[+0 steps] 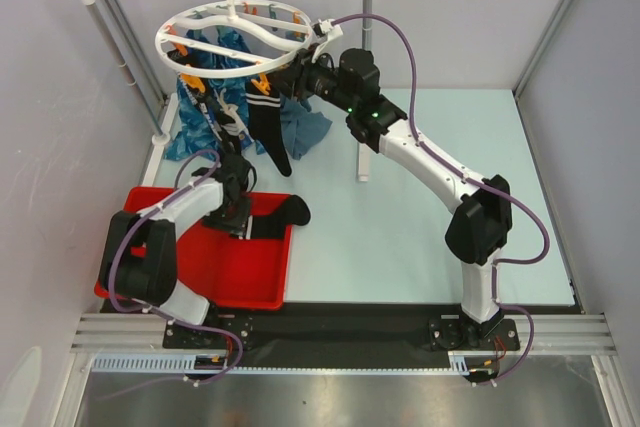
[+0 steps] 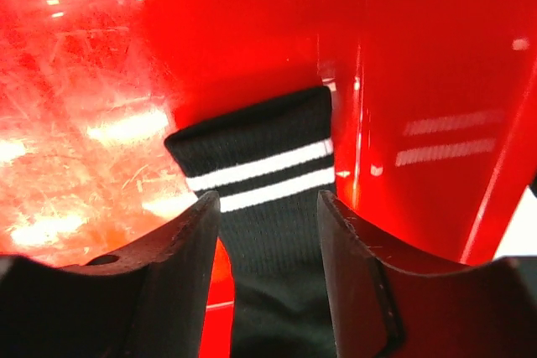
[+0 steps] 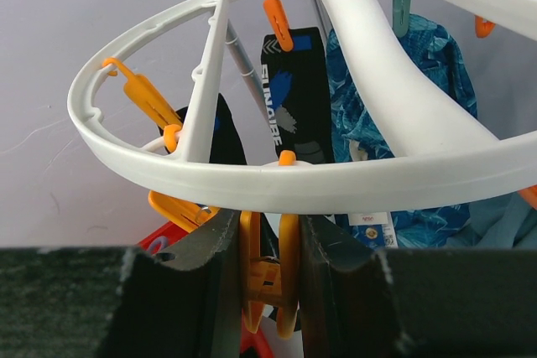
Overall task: Clip the socks to the hanger
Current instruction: Pick up the sock from the bin.
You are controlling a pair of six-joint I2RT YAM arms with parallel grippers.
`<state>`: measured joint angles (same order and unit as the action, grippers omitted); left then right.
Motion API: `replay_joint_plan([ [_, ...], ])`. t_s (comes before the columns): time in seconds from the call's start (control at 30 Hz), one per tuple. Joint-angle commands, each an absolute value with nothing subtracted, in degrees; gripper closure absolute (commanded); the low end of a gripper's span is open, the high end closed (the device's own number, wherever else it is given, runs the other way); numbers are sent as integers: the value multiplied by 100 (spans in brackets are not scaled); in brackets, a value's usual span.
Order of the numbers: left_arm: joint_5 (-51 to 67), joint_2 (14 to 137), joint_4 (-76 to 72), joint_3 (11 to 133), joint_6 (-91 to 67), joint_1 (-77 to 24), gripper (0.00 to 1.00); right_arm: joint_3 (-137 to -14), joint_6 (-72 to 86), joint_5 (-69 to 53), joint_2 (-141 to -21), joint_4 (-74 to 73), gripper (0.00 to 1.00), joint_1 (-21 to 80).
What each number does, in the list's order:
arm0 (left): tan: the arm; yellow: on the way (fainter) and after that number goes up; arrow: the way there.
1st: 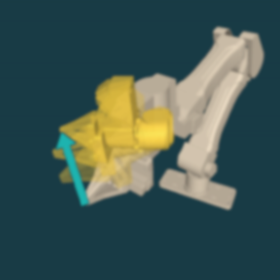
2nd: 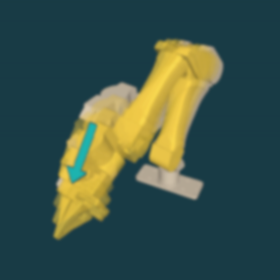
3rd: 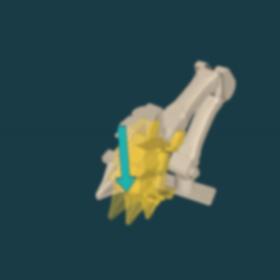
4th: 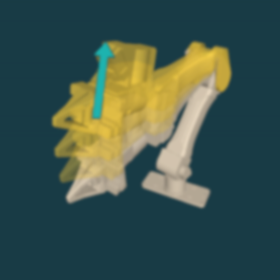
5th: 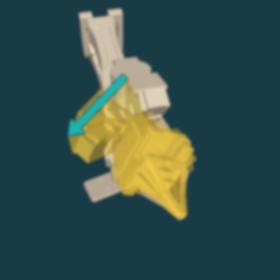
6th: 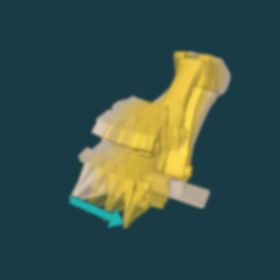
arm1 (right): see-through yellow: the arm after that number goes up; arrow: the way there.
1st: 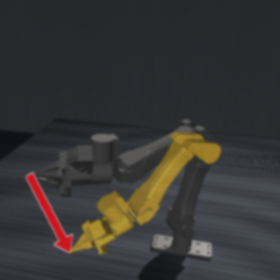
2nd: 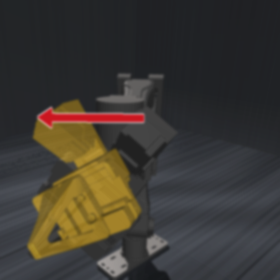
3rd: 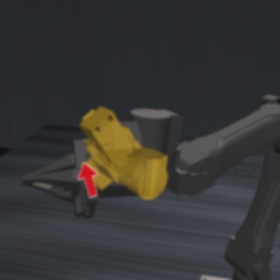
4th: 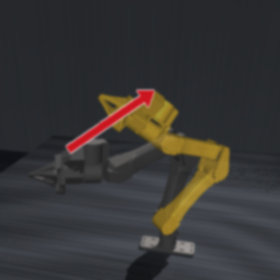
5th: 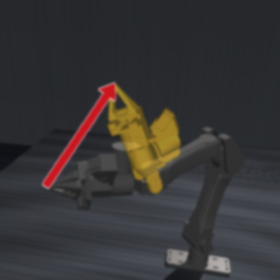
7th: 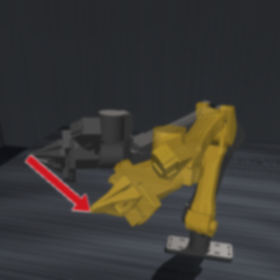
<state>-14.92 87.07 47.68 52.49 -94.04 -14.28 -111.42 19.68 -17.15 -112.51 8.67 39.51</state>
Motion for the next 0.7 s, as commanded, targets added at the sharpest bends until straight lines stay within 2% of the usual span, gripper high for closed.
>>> replay_joint_plan([
  [0.0, -1670, 8920, 4649, 5186, -9703, -1477, 45, -11109, 1942, -1846, -10898, 1002, 100, 3920],
  [0.17, -1609, 9140, 4606, 5115, -9756, -1468, 46, -11127, 1969, -1846, -10925, 1011, 100, 3920],
  [0.23, -1608, 9149, 4544, 5080, -9747, -1468, 50, -11118, 1951, -1837, -10925, 1002, 100, 3920],
  [0.27, -1661, 9149, 4509, 5045, -9738, -1468, 53, -11118, 1960, -1837, -10925, 1002, 100, 3929],
  [0.3, -1696, 9123, 4483, 5019, -9651, -1468, 64, -11118, 1960, -1846, -10916, 1002, 100, 3929],
  [0.37, -1758, 9018, 4404, 4914, -9633, -1468, 69, -11118, 1942, -1828, -10907, 1002, 100, 3929],
  [0.43, -1784, 8921, 4246, 4791, -9563, -1468, 87, -11118, 1925, -1819, -10898, 993, 100, 3929],
  [0.5, -1828, 8790, 4166, 4667, -9493, -1468, 96, -11144, 1934, -1811, -10899, 1002, 100, 3937],
  [0.53, -1846, 8754, 4157, 4658, -9449, -1468, 99, -11145, 1925, -1811, -10907, 1002, 100, 3946],
  [0.67, -2021, 8474, 4122, 4579, -9133, -1494, 100, -11153, 1899, -1793, -10916, 967, 100, 3964],
])
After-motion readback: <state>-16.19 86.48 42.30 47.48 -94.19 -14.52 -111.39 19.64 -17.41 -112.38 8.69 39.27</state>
